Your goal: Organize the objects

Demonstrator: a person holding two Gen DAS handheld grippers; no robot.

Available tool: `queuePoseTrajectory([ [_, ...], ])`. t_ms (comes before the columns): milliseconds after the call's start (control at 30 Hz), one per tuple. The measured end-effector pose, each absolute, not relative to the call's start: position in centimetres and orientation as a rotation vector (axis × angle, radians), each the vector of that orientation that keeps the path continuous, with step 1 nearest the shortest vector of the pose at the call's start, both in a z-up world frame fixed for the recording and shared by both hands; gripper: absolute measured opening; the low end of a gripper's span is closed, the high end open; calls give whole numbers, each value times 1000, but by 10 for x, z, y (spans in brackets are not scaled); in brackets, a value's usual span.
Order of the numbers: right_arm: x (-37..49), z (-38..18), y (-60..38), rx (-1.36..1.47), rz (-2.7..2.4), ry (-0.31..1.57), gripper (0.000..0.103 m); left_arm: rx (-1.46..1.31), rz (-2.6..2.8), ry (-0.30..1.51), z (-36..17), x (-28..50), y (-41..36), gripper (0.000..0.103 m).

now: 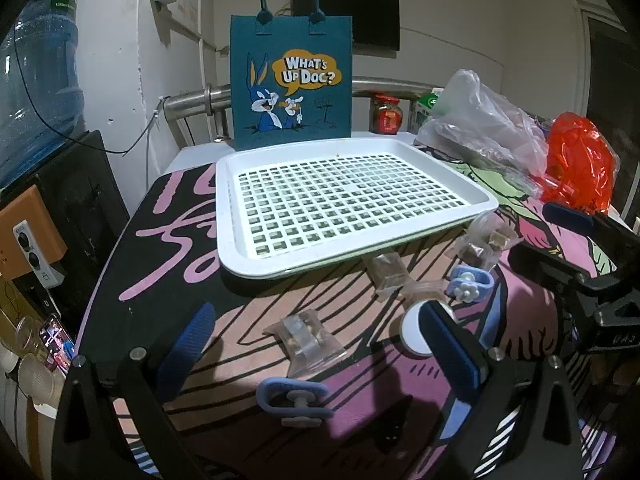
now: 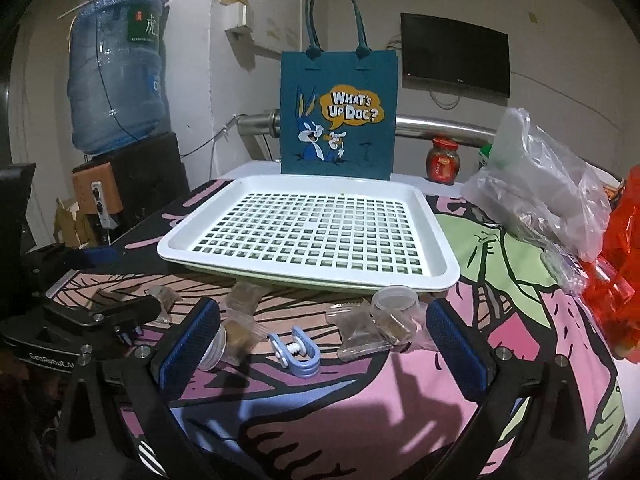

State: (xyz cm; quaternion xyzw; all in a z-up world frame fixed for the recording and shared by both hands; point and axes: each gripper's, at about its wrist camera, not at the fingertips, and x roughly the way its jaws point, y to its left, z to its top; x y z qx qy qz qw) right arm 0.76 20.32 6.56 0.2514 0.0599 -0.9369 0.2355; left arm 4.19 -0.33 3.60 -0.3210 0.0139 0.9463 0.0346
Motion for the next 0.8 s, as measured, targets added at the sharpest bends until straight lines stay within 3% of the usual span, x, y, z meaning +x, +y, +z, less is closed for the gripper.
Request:
queuePoseTrajectory([
  [800,7,65,200,699,-2526,160,103,-982,2910,51,36,42,4,103],
])
